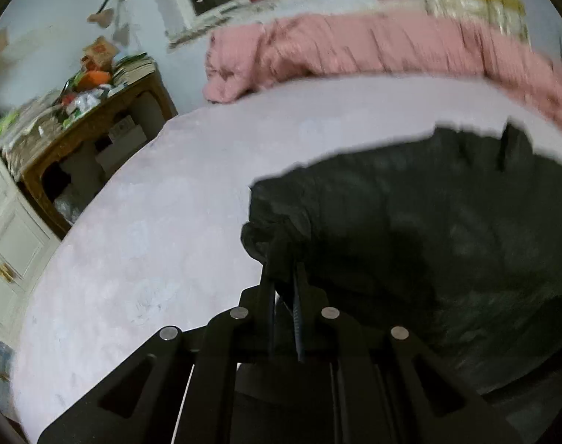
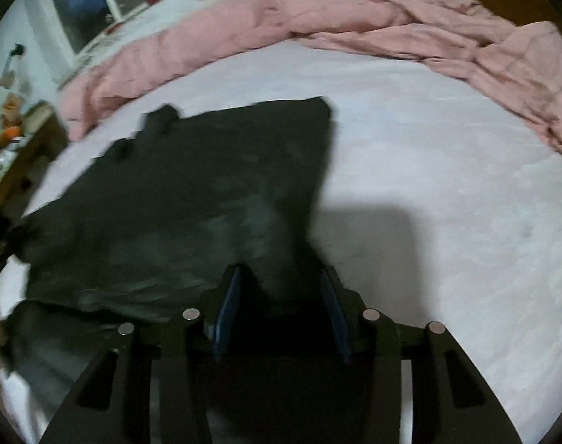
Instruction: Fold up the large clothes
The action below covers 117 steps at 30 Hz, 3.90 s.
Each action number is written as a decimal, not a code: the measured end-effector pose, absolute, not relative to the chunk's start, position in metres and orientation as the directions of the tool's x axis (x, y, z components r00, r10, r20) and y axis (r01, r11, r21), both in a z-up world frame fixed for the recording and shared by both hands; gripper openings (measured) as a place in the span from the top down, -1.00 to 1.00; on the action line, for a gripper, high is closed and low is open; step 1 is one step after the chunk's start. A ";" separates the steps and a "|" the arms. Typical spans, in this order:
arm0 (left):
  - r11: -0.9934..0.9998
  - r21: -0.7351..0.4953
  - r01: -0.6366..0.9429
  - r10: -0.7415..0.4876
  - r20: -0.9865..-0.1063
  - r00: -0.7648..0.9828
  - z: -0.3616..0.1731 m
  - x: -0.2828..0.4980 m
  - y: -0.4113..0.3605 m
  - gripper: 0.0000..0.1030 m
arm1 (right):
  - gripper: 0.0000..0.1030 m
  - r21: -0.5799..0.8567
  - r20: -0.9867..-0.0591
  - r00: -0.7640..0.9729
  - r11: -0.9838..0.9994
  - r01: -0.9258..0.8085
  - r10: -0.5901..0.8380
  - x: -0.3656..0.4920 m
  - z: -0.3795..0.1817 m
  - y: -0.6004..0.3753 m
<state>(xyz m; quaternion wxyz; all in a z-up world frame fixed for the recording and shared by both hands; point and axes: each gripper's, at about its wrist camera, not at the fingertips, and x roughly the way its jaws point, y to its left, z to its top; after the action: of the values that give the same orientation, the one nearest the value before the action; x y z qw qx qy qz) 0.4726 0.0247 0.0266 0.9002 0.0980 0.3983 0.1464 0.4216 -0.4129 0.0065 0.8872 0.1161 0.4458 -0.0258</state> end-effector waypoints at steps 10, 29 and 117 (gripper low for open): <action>0.930 0.310 -0.198 0.344 -0.542 0.766 0.054 0.424 0.008 -0.08 | 0.09 0.176 -0.747 0.661 0.979 0.100 0.067 0.405 0.030 -0.409; 0.967 0.124 -0.221 0.230 -0.798 0.557 -0.010 0.476 0.046 -0.45 | -0.20 -0.033 -0.805 0.591 0.999 0.029 -0.044 0.423 -0.013 -0.351; 0.937 0.271 0.220 0.037 -0.705 0.708 -0.012 0.258 -0.003 -0.89 | -0.84 -0.423 -0.682 0.679 0.904 -0.065 -0.270 0.234 -0.022 -0.234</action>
<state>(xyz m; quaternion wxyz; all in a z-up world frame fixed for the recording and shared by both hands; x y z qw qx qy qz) 0.2575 -0.0025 -0.0117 0.9084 0.1699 0.3786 -0.0505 0.2337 -0.2343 -0.0221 0.8915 -0.2118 0.3963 -0.0575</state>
